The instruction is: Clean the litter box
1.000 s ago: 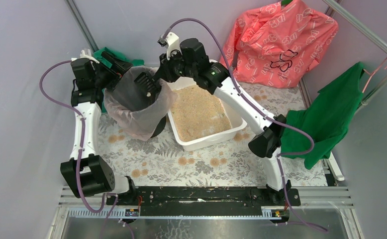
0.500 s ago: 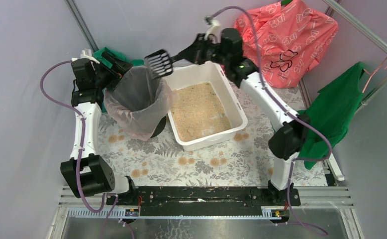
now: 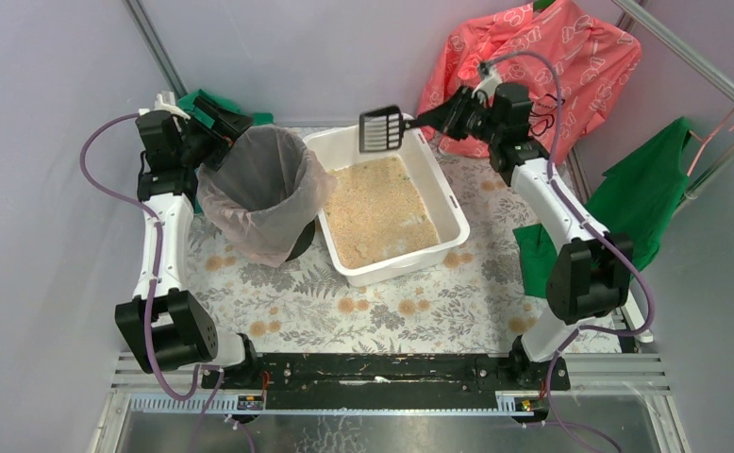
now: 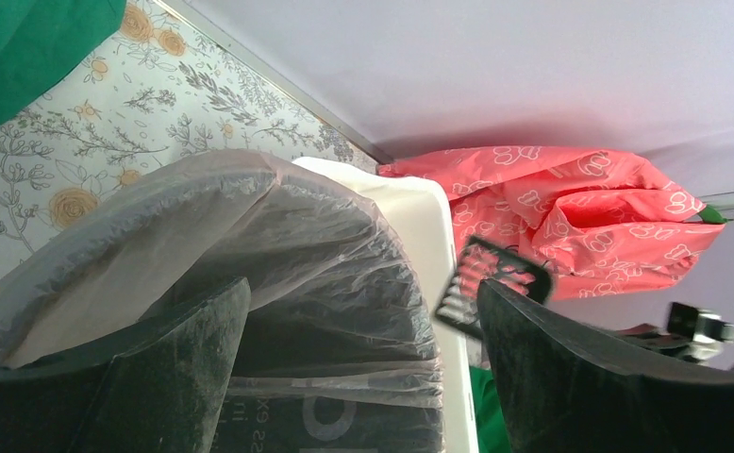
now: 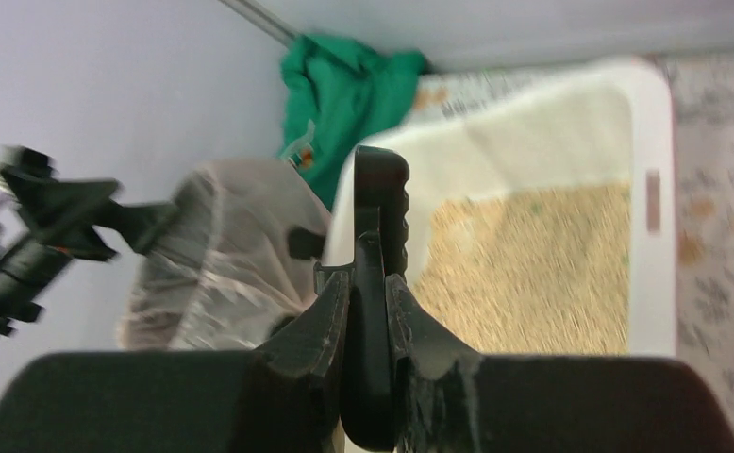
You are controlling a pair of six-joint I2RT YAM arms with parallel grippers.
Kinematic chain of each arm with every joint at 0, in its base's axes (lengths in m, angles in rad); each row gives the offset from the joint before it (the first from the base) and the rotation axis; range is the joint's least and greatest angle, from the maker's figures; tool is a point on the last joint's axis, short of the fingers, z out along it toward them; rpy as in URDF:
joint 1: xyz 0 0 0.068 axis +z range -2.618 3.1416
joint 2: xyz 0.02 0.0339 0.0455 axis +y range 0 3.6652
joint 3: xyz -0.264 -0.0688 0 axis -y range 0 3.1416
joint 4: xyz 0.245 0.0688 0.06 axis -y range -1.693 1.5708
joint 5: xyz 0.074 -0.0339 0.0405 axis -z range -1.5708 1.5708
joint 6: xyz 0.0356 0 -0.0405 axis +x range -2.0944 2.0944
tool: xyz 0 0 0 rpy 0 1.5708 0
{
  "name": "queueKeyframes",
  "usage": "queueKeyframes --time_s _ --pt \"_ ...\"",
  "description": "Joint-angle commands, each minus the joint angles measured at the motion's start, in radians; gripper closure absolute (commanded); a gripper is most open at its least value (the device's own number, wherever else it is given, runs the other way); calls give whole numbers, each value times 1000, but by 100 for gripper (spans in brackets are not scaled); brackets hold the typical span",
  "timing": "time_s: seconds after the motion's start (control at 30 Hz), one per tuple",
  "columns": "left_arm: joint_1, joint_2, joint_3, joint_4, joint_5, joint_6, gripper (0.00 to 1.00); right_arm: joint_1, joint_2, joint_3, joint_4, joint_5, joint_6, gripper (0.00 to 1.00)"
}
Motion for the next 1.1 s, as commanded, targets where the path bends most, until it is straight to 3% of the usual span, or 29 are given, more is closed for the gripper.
queueKeyframes --time_s 0.0,0.3,0.57,0.83,0.97,1.07 --pt "-4 7 -15 83 26 -18 1 26 -26 -93 -77 24 -103 100" --pt "-39 10 3 117 47 -14 1 113 111 -122 -58 33 -118 100" --pt "-42 1 -8 123 59 -6 1 120 186 -74 -83 60 -140 100" --pt "-41 9 -18 136 66 -2 1 120 214 284 -628 280 -494 100" --pt "-41 23 -15 137 72 -3 1 123 257 452 -875 314 -702 100" --pt "-42 26 -20 140 72 -3 1 126 221 373 -898 295 -757 100"
